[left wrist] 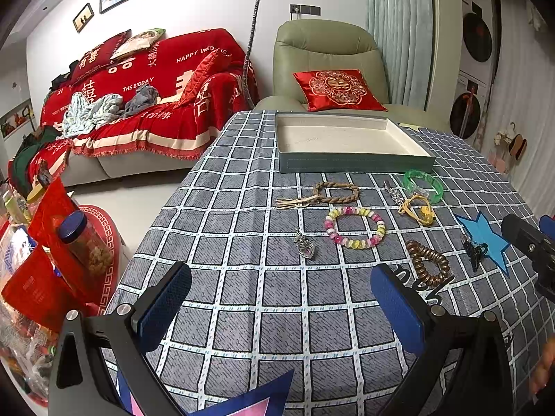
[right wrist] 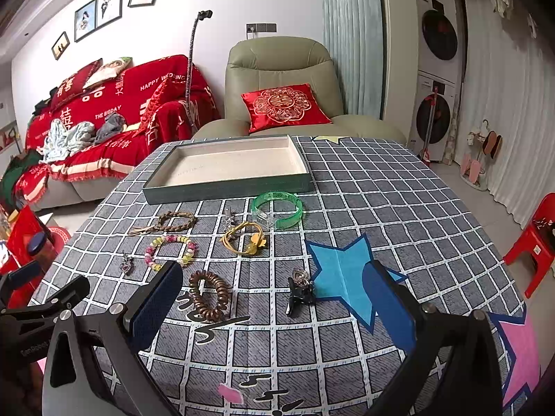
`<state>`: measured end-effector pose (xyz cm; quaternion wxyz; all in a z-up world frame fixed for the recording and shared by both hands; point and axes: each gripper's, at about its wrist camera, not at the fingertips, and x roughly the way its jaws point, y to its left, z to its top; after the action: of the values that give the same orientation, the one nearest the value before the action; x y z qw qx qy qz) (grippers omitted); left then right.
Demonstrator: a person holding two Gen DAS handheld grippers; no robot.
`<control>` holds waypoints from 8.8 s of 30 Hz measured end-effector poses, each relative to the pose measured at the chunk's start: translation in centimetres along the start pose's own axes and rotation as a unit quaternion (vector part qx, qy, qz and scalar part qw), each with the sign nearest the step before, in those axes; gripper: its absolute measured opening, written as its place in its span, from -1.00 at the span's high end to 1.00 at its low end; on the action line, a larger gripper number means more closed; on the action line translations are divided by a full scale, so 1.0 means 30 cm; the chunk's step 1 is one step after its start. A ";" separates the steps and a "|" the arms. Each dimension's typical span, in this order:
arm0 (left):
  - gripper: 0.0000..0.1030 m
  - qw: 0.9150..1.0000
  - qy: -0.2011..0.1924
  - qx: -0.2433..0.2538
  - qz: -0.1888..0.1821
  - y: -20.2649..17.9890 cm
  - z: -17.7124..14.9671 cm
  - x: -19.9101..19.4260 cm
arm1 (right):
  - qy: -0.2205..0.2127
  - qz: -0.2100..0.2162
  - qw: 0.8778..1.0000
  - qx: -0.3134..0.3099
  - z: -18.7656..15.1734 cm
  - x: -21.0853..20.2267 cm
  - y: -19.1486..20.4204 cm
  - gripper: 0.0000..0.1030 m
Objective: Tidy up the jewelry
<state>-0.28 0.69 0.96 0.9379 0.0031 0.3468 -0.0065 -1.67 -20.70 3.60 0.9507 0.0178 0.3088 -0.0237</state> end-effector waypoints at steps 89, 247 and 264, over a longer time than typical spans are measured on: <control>-1.00 0.991 0.126 0.014 -0.048 0.001 0.066 0.283 | 0.168 -0.031 0.984 0.041 -0.045 0.257 -0.173 -1.00; -0.63 0.982 0.140 0.091 -0.089 -0.178 0.141 0.437 | 0.208 -0.002 0.978 -0.022 -0.008 0.383 -0.123 -0.25; 0.50 0.977 0.140 0.067 -0.147 -0.151 0.149 0.398 | 0.205 0.011 0.979 -0.012 -0.008 0.352 -0.109 0.67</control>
<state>11.64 -3.99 -3.42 0.8666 0.0155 0.4699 -0.1671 6.52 -24.31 -2.87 0.8678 0.0139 0.4968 -0.0057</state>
